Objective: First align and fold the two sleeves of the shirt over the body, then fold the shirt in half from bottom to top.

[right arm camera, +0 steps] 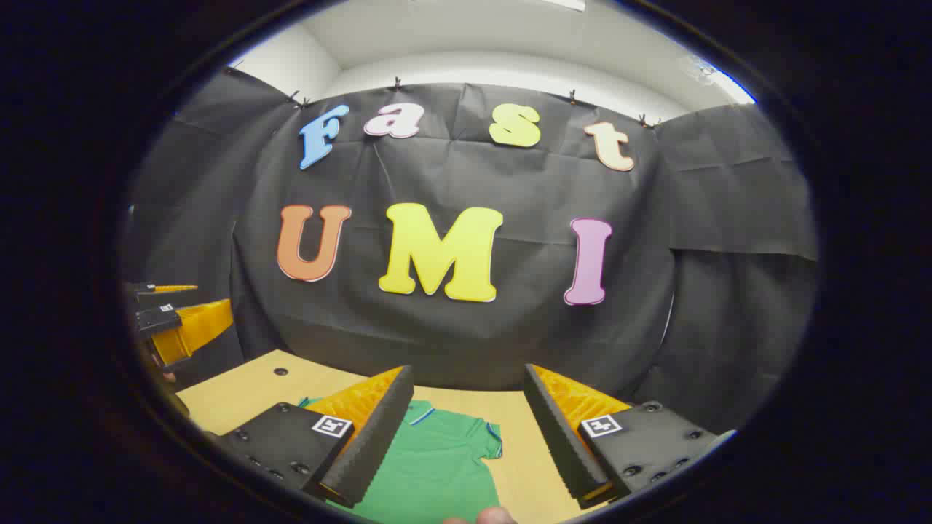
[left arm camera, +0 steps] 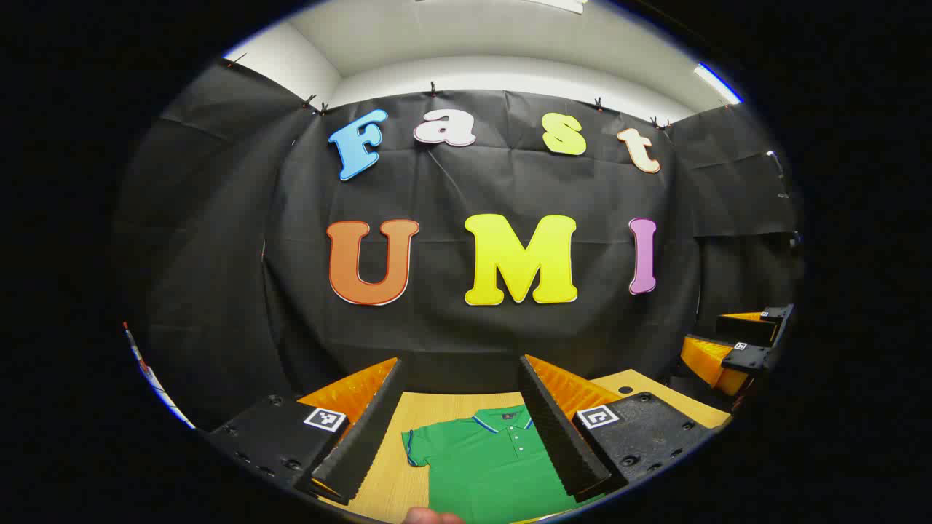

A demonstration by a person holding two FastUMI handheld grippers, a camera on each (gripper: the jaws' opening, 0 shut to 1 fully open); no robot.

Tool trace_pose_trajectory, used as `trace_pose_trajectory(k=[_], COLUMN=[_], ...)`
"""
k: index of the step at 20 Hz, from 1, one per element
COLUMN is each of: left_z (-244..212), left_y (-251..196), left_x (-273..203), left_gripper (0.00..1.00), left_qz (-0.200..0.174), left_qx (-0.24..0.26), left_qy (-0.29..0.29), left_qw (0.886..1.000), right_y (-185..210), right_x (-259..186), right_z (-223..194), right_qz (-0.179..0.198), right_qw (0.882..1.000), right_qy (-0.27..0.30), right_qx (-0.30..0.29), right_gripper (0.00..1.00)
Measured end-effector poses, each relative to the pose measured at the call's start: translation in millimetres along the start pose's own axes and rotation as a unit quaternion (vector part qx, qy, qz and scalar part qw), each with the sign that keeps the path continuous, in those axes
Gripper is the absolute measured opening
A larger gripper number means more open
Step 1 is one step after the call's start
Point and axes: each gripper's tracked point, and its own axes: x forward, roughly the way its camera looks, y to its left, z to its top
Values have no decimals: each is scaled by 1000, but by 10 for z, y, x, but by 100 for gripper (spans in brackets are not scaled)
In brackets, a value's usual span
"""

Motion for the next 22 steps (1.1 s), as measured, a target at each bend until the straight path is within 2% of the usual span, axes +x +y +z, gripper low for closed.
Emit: trace_pose_trajectory(k=[7, 17, 18, 19, 22], left_z=[24, 31, 19, 16, -23], left_y=[44, 86, 84, 93, 95], left_x=[52, 47, 41, 41, 51], left_gripper=[99, 99, 94, 99, 99], left_qz=[16, 30, 30, 31, 34], left_qx=[10, 17, 16, 17, 20], left_qy=[-8, -7, -6, -6, -1], left_qw=[1000, 999, 999, 999, 999], right_y=[-183, -124, -133, -139, -177], right_x=[103, 191, 198, 198, 227], right_z=[23, -70, -71, -70, -158], right_qz=[-2, 24, 25, 27, 29], right_qw=[1000, 1000, 1000, 999, 999], right_qy=[4, 18, 17, 17, 26], right_qx=[9, 6, 6, 7, 7], right_gripper=[97, 98, 97, 98, 98])
